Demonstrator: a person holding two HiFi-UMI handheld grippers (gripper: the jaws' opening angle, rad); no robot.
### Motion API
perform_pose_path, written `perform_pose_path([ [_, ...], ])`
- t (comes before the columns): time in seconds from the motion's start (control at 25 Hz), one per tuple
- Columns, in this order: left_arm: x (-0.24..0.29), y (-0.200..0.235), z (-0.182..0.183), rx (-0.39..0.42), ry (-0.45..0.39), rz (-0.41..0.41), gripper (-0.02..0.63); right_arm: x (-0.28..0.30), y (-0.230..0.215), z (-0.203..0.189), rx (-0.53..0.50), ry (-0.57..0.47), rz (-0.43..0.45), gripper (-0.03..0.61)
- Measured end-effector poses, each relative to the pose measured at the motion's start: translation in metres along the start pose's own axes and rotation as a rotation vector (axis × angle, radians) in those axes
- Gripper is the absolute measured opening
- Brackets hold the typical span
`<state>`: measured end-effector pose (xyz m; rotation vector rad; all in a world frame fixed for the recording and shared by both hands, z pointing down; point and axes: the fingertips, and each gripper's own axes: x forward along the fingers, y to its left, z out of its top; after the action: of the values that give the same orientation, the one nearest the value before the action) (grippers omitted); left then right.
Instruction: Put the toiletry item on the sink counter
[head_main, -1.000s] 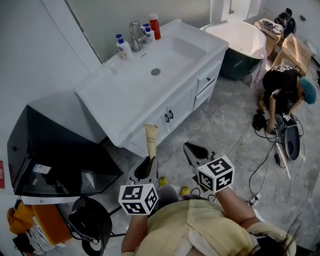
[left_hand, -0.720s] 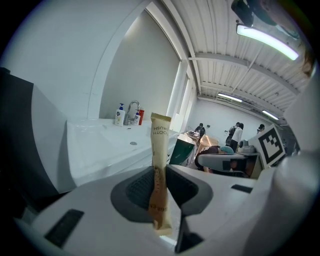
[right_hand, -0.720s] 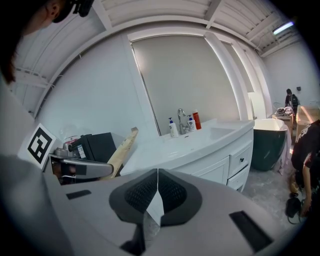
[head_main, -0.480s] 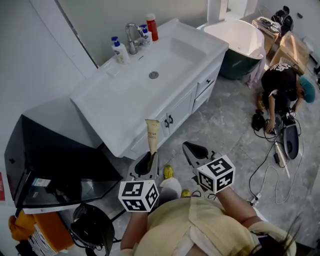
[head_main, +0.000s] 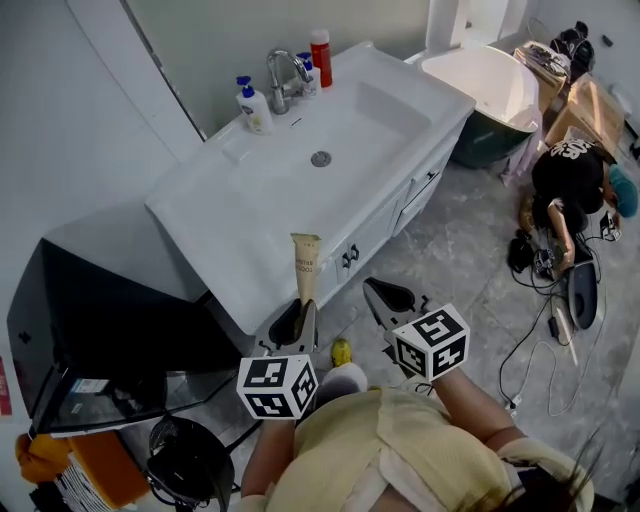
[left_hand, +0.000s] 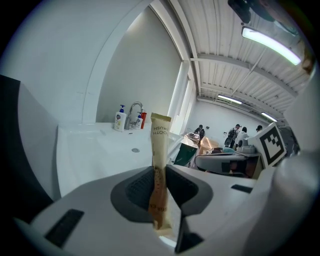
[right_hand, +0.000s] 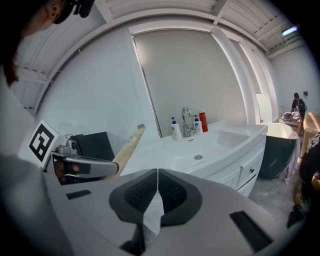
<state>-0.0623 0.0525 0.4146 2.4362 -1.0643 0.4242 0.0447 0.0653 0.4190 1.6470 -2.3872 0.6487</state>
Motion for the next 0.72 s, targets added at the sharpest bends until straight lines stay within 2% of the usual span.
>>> perform_pose_path([
  [0.72,0.04,0.074,0.036,0.011,0.031,-0.033,0.104,0.072,-0.005,0.039,-0.011,-0.003,-0.057,0.029],
])
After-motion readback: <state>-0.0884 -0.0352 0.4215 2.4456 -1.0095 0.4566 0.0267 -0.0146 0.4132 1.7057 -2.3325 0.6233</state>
